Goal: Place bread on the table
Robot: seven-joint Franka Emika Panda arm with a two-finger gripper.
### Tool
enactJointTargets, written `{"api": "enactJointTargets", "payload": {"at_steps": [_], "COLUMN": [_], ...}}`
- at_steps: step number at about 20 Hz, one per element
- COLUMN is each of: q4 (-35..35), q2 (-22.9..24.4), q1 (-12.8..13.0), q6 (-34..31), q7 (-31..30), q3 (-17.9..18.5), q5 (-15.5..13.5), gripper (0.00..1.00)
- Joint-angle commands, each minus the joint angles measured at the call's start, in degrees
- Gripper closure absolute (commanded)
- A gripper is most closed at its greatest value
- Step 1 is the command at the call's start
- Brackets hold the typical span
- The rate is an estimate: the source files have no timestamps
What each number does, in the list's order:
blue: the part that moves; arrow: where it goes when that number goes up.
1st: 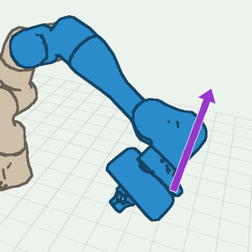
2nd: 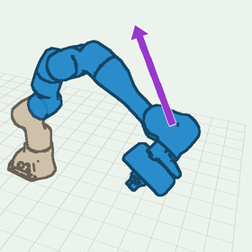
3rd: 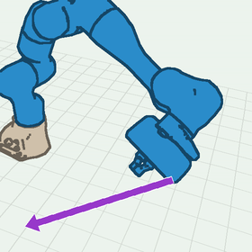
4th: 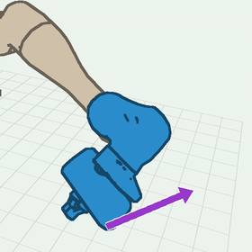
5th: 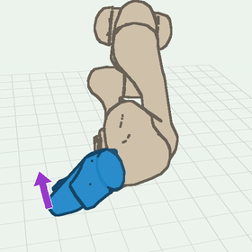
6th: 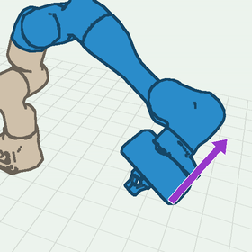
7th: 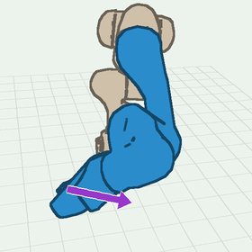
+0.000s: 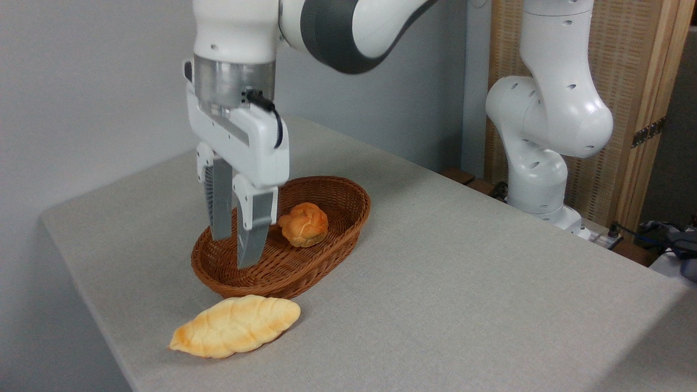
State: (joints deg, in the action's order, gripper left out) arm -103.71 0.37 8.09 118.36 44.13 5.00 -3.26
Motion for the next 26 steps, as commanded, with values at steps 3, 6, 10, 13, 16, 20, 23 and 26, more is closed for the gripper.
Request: {"api": "enactJointTargets", "payload": {"at_steps": [3, 6, 10, 13, 16, 20, 23, 26], "q4": [5.18, 5.97, 11.24, 11.51, 11.69, 11.6, 11.6, 11.6], "q2": [0.6, 1.74, 1.74, 1.74, 1.57, 1.48, 1.39, 1.39], "q1": [0.44, 0.44, 0.35, 0.35, -0.17, -0.53, -0.53, -0.62], "q6": [-11.82, -18.14, -27.03, -27.83, -27.75, -27.75, -27.57, -27.48], "q7": [-7.3, -7.3, -7.13, -6.95, -6.95, -6.69, -6.51, -6.6], "q3": [-0.17, -0.17, -0.26, -0.95, -2.45, -2.81, -2.72, -2.54], "q5": [-1.23, -1.22, -1.22, -0.87, -0.7, -0.7, -0.61, -0.61], "gripper": [0.0, 0.0, 0.0, 0.0, 0.0, 0.0, 0.0, 0.0]}}
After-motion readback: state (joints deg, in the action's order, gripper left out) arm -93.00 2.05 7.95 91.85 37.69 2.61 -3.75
